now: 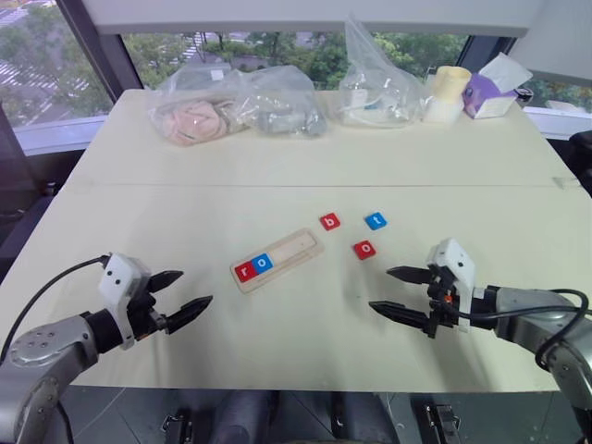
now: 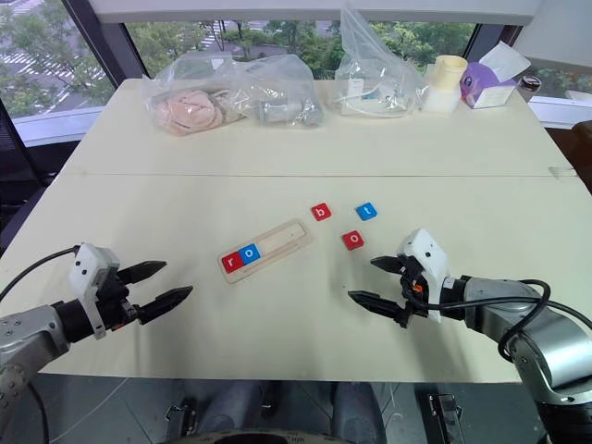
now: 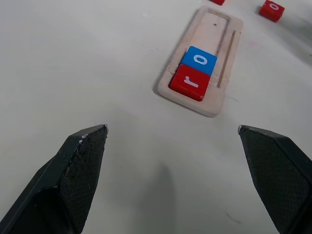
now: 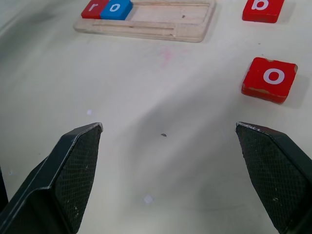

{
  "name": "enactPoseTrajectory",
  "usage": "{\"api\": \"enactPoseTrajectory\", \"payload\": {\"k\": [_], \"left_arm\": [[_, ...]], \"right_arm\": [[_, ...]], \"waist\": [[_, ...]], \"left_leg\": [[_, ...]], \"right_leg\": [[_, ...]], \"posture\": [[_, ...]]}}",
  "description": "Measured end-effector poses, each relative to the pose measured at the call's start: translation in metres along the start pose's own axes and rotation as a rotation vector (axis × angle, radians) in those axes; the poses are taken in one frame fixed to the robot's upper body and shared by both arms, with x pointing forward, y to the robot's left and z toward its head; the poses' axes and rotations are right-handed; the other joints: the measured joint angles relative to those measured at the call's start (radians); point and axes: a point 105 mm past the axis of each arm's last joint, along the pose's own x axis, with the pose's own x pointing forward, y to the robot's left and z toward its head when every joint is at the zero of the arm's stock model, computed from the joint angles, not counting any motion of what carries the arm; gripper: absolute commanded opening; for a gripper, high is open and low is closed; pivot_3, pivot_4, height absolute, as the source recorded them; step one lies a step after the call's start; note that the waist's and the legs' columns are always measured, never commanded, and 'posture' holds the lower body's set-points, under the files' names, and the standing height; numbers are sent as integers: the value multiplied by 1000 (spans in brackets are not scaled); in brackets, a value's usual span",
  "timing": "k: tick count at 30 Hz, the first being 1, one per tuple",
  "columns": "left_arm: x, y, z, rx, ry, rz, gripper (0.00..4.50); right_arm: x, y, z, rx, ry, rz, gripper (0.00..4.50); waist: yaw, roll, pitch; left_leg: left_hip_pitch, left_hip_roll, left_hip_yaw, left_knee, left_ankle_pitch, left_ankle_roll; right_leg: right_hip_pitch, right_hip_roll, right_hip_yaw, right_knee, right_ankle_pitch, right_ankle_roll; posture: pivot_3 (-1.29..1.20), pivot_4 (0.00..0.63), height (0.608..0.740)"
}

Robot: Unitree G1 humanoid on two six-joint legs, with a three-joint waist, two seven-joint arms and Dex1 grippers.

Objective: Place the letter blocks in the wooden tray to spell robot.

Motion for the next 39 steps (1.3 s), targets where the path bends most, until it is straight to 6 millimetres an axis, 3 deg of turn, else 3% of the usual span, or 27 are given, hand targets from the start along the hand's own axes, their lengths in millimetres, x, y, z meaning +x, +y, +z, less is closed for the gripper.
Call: {"api": "enactPoseTrajectory", "payload": {"k": [9, 15, 19, 22, 26, 31, 39], "left_arm": [[0, 4, 8, 31, -11, 8, 4500], [-5, 10, 7, 116, 76, 16, 4500], [-6, 21, 29, 209, 91, 2, 4500], [-1, 25, 55, 278, 59, -32, 4500], [29, 27, 63, 298, 24, -119, 4500], [76, 7, 37, 275, 56, -232, 4500], [96, -16, 22, 294, 63, -279, 4500]], "right_arm": [[1, -2, 1, -6, -3, -6, 4469], [3, -2, 2, 17, -12, -2, 4469], [2, -8, 12, 2, -11, -16, 4469], [3, 3, 16, -31, 31, 42, 4469], [18, 30, 24, -68, 26, 165, 4469], [30, 35, 22, -82, 26, 148, 4469], [34, 41, 1, -62, 73, 106, 4469]], "waist": [[-1, 0, 0], [-1, 0, 0], [1, 0, 0], [1, 0, 0], [-1, 1, 0], [0, -2, 1], [-4, -2, 1]], "left_leg": [[0, 0, 0, 0, 0, 0], [0, 0, 0, 0, 0, 0], [0, 0, 0, 0, 0, 0], [0, 0, 0, -1, 0, 0], [1, -1, 0, -1, 2, 3], [0, -2, 1, 1, 2, 3], [1, -1, 1, 2, 2, 3]], "right_leg": [[0, 1, 0, 0, 0, 0], [0, 1, 0, 1, 0, 0], [0, 1, 0, 1, 0, 0], [0, 1, 0, 0, 0, 0], [-1, 2, -1, 1, 1, 1], [0, 2, 0, 1, 2, 3], [0, 2, 0, 2, 3, 4]], "posture": [[0, 150, 740], [0, 150, 740], [0, 150, 740], [0, 150, 740], [0, 150, 740], [0, 150, 740], [0, 150, 740]]}}
